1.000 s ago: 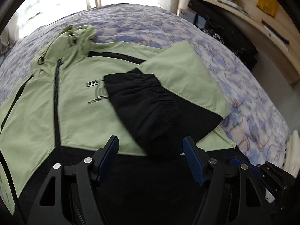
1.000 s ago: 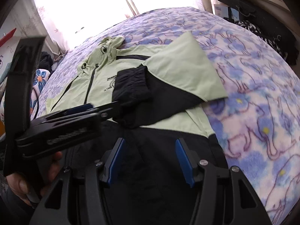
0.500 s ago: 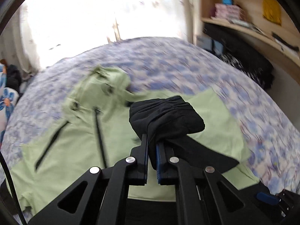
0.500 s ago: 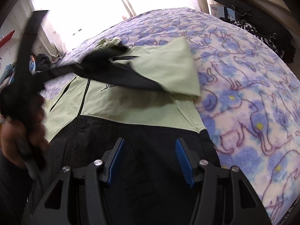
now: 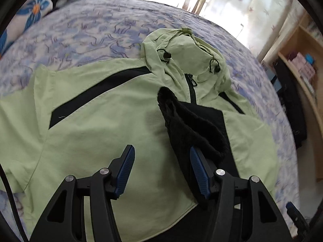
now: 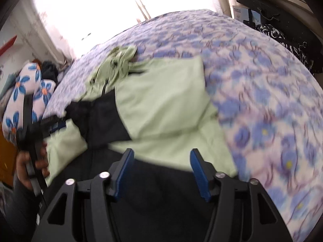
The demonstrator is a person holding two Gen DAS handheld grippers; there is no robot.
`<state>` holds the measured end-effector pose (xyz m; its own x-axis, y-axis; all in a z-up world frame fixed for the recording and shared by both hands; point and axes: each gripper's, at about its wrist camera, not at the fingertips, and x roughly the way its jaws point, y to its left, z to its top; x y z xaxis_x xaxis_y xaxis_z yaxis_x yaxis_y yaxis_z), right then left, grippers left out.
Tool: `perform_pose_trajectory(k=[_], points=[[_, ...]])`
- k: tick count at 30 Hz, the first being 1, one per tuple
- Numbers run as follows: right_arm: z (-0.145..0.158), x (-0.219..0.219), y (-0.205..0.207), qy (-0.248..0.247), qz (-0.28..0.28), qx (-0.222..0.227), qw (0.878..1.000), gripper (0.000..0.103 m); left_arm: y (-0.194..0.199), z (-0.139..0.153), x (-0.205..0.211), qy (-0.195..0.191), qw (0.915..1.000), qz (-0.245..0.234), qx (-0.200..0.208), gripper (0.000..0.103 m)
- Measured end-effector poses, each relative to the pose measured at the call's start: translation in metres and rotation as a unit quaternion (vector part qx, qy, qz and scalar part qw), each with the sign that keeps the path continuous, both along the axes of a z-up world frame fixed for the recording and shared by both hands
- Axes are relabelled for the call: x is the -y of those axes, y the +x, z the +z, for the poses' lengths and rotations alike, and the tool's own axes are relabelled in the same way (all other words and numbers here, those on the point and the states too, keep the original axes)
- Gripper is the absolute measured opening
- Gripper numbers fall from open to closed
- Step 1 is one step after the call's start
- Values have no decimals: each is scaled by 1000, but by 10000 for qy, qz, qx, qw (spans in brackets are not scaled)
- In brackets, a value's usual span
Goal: Fold large clothes
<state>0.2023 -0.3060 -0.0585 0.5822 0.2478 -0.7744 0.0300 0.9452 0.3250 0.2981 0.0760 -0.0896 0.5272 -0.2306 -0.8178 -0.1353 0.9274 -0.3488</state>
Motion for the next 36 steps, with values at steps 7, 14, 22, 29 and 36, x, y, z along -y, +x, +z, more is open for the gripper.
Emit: perform_pose_trajectory(k=[7,14,22,29,36], points=[[-2,31,104,-124,-405,-258,9988,70,17,5,-5,-685,9968,-396,-82,63],[-37,55,164,317,-532,-723,9955,70,11,22,-11,-1250,9888,-807,117,84],[-62,54,182,479,-388,-958,9935,70,32,-21,-10,-430,9955,-643,-550,84],[-72,58,196,433,-425,-965,9935,70,37,-52,-9,-604,9916,-756,-860,74],[-64,44,199,-52,-322,-695,9970,10,45,-30,8,247,9959,-793,-347,22]])
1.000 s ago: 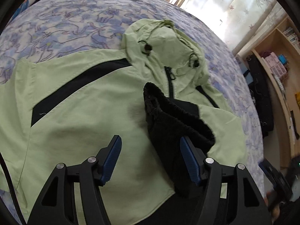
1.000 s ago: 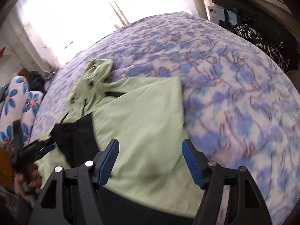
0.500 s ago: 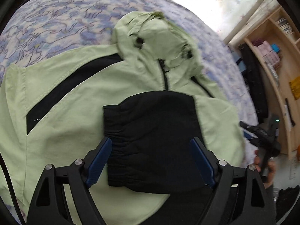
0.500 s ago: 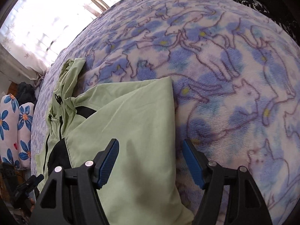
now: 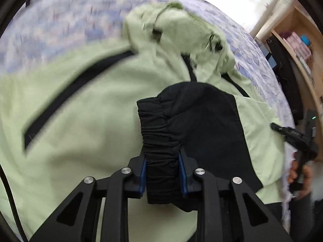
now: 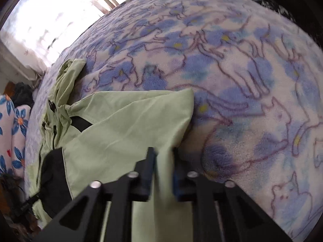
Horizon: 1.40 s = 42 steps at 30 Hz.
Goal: Fold large clothes
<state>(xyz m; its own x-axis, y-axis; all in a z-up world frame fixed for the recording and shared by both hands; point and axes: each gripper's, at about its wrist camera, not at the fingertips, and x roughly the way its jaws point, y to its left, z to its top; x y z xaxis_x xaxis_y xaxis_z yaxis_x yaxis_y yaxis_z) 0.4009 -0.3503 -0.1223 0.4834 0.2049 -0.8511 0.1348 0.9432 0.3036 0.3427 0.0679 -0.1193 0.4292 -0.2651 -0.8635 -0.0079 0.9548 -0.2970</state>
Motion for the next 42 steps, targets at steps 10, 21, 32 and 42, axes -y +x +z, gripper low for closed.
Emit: perform_pose_trajectory(k=[10,21,32,42], points=[[1,-6,-14,93,210,-103,9997,26,7,-13,-17,652,9975,227,-141,32],[-7,-1,-97,-141,501,-236,9984,53,-29,-7,-7,1014,9947,184,7,56],[29,-6,-128,-793,-260,408,9957,36,-52,21,34,2247,9716,198,716,50],[6,-94,-68,-1160,903,367,9885,23,-35,22,70,1553,9845,137,798,50]])
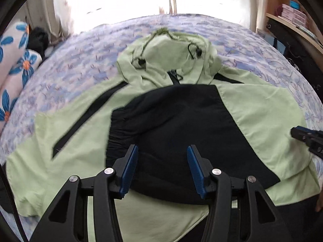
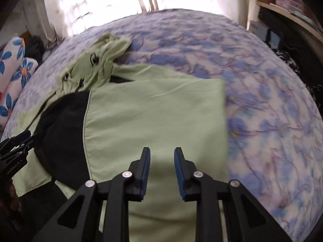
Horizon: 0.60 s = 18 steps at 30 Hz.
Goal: Fold large clothes
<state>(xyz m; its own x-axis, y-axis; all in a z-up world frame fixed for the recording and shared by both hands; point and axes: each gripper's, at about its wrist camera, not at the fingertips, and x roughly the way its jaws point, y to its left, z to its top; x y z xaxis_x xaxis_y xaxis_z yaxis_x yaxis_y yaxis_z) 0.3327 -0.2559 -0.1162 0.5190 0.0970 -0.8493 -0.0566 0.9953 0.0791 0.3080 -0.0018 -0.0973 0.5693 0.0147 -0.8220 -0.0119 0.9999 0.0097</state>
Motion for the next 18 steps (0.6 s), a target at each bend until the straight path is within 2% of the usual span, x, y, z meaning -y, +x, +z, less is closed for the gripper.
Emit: perform_pose_trajectory(k=[2,4,6,9,14,18], points=[[-10,5,15,-178,-190,-7,9997,22,10,-13,-2,-86,9996,150,-207,50],[-16,25,28,-508,-581,42,9970,15,17,-25,-8,-77,9989,322,-345,49],[-20,54,35,-380,-954,-27,9947,8,20,-30,-16,-257,9985,347,-328,49],[-21,87,33,-442,-1283,-89,9907,8,20,-28,-18,-296,9987,258,-311,49],[-9,102,10,-73,-1388,11,9903,8,18,-28,-12,-157,9991,214,-323,49],[12,77,-15,134,-1044,289,9940,8,9,-18,-15,-490,9980,261,-303,49]])
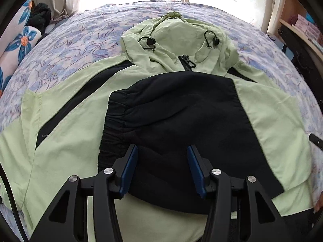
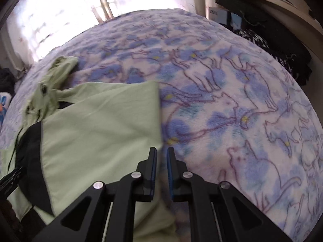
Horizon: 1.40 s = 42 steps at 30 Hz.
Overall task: Fold large clothes
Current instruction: 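Move the left gripper to the other black sleeve cuff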
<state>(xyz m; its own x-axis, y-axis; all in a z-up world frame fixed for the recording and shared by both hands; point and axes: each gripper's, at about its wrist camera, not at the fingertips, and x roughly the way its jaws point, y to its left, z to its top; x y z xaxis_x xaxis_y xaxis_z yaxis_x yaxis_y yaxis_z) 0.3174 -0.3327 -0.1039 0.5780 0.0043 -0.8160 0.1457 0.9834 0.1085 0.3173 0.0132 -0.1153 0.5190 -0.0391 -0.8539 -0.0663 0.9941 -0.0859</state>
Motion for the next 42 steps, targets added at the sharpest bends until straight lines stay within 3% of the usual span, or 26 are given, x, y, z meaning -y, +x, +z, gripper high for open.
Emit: perform_pose_trajectory(k=[6,12,24,27,32,37,40,42], points=[[-1,-57,-19,185,743,-148,9970,11,-26,21,6,-41,9997,-128,215,50],[-13,-73,-38,244,850,-441,9951,11,-62,49,2,-102,9988,-174,441,50],[21,-101,-125,661,1060,-34,9922,11,-153,77,2,359,9974,-320,543,50],[26,-120,-141,639,1167,-25,9911,11,-178,81,-7,365,9968,-434,571,57],[40,-159,-157,562,1409,11,9884,11,-213,87,-41,489,9955,-514,628,62],[59,-211,-166,391,1643,167,9855,12,-237,94,-101,456,9962,-408,623,67],[68,-248,-166,317,1751,226,9838,24,-250,98,-147,147,9973,-224,689,80],[73,-274,-165,326,1853,251,9818,32,-257,97,-179,-196,9974,-125,689,82]])
